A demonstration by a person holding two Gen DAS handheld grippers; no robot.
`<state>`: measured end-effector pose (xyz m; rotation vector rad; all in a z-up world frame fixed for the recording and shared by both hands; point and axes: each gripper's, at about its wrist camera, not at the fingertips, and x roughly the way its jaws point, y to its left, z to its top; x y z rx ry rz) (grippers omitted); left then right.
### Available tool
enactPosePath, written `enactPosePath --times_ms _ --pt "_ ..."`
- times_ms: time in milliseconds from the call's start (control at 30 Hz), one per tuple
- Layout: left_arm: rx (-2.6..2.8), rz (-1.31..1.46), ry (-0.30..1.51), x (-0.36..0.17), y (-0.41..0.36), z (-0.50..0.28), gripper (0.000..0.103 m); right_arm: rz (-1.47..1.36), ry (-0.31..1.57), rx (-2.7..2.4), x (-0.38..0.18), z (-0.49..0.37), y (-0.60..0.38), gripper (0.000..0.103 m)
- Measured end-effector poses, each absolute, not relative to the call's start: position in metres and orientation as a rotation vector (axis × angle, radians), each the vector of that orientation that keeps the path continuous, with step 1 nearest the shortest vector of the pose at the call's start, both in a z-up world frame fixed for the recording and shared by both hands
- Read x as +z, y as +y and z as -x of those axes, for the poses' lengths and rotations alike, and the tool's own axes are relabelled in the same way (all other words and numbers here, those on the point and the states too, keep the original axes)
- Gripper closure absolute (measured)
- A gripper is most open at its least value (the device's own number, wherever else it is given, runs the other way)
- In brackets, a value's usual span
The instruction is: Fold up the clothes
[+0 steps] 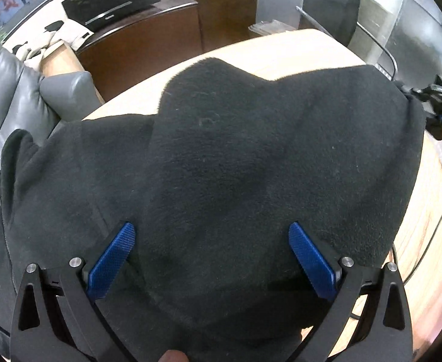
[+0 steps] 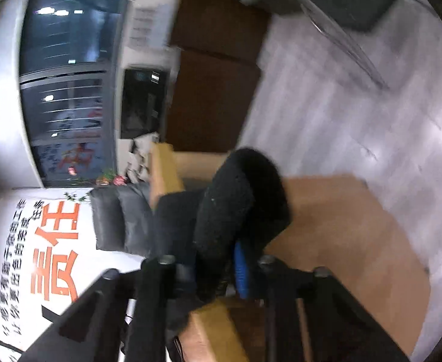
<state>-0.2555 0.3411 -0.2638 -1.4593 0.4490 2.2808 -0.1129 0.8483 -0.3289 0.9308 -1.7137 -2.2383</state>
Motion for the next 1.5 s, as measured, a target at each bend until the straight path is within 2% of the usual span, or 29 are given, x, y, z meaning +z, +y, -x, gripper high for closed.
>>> enactPosePath --times_ms 133,300,500,600,700,800,900,1000,1133,1233,1400,1500 --pt "2.359 1.426 0.337 -0.239 0.307 0.239 0.0 -0.748 -1.647 -2.328 -0.287 0.097 0.841 0.091" --pt "2.487 1.386 0.216 -0.177 0.206 0.189 0.0 -0.573 -1.371 -2.44 -0.153 0.079 0.773 0.091" --pt "2.649 1.328 0.075 -0.096 0.071 0.124 0.0 -0.508 -1.065 -2.387 -0.031 0.106 0.62 0.091" --pt "2.751 1.314 0.088 -0.032 -0.025 0.086 0.0 -0.504 -0.924 -2.353 0.013 0.12 0.533 0.091" --pt "2.801 1.315 0.134 0.007 -0.101 0.049 0.0 -0.532 -0.782 -2.344 0.039 0.136 0.443 0.091" --pt "2.802 1.321 0.167 0.014 -0.16 0.035 0.0 -0.612 -0.706 -2.328 0.027 0.158 0.354 0.091" --pt "2.795 1.312 0.142 -0.005 -0.192 0.037 0.0 -0.693 -0.636 -2.306 -0.009 0.183 0.263 0.091" --pt "2.746 1.31 0.099 -0.037 -0.204 0.048 0.0 -0.784 -0.601 -2.269 -0.059 0.213 0.179 0.091" --pt "2.678 1.261 0.003 -0.072 -0.21 0.06 0.0 -0.976 -0.459 -2.243 -0.152 0.247 0.083 0.091" --pt "2.663 1.25 -0.037 -0.088 -0.214 0.066 0.0 -1.093 -0.339 -2.214 -0.212 0.254 0.036 0.091" --pt "2.634 1.197 -0.08 -0.092 -0.219 0.07 0.0 -1.138 -0.137 -2.218 -0.253 0.25 -0.002 0.091" --pt "2.603 1.152 -0.037 -0.084 -0.215 0.074 0.0 -1.196 -0.034 -2.198 -0.266 0.248 -0.016 0.081"
